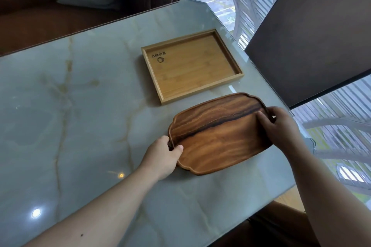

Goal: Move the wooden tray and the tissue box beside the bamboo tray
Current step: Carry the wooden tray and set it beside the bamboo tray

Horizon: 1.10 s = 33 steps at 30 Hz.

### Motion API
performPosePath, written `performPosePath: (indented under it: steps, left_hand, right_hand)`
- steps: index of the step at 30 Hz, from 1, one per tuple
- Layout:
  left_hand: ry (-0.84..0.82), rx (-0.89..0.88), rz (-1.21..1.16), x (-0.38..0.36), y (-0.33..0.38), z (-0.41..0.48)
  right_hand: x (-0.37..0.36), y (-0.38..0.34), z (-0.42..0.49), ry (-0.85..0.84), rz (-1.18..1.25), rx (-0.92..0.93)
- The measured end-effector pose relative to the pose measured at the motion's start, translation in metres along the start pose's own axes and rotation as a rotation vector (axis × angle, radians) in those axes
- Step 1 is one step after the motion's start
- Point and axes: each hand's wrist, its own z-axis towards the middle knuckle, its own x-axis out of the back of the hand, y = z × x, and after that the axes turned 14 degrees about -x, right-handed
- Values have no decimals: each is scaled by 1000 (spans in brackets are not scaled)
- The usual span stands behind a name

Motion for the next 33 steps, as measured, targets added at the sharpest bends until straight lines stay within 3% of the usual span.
performPosePath:
  steps: [18, 23, 27, 33]
  left_hand:
    - [-71, 77, -124, -5, 4, 0]
    - [-126, 69, -17, -1, 2, 0]
    - [-110, -71, 270, 11, -1, -4]
    - [-15, -261, 579, 55, -22, -24]
  right_hand:
    - [-15, 9, 12, -3, -72, -43]
    - [-7, -1, 12, -55, -166, -69]
    - [-5, -29, -10, 31, -231, 103]
    - [-28, -87, -63, -161, -363, 510]
